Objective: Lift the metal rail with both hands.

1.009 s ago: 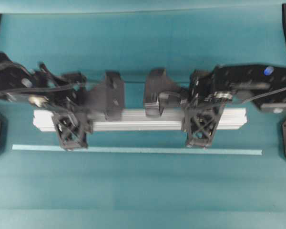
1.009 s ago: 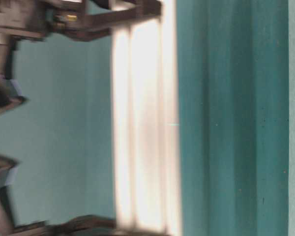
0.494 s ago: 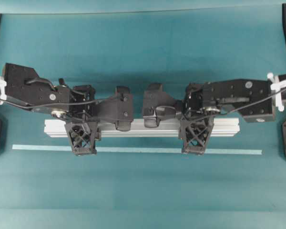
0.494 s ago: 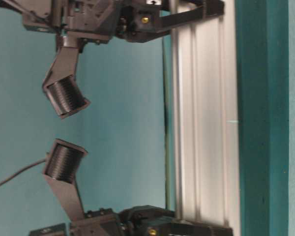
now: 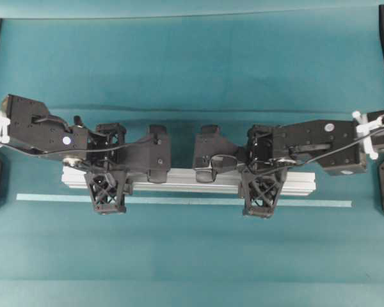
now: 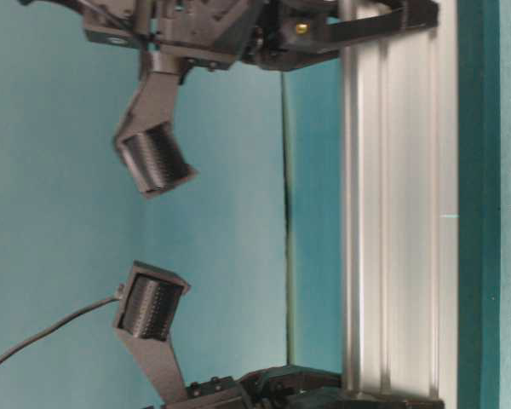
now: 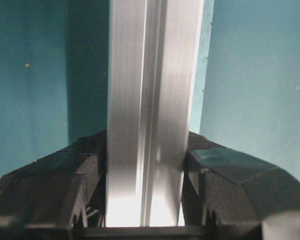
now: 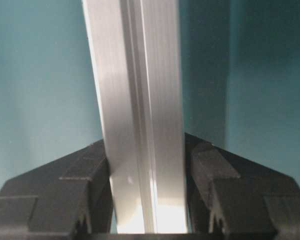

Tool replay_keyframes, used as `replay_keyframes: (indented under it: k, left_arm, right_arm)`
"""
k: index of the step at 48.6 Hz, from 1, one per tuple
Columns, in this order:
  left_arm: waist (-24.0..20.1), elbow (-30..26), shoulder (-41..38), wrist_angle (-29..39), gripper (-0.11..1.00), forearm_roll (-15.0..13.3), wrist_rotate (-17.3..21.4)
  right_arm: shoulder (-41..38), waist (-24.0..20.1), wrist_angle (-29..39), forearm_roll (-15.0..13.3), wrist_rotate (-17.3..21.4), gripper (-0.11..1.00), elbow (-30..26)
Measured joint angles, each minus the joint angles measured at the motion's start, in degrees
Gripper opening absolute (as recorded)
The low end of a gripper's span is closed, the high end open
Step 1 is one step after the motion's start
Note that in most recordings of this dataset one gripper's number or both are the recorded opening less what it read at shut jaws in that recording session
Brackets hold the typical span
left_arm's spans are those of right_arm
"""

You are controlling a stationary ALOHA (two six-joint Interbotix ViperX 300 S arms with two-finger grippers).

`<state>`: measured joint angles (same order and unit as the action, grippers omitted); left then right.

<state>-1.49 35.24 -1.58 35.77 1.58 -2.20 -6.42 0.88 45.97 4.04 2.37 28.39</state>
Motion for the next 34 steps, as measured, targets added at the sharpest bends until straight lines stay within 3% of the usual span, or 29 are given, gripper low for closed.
replay_keyframes:
  k: [34]
  left_arm:
    - [1.5, 0.9, -2.5, -3.8, 0.36, 0.0, -1.3]
  right_arm:
    - [-1.1, -0.5, -3.1, 0.4, 0.3, 0.4, 1.8]
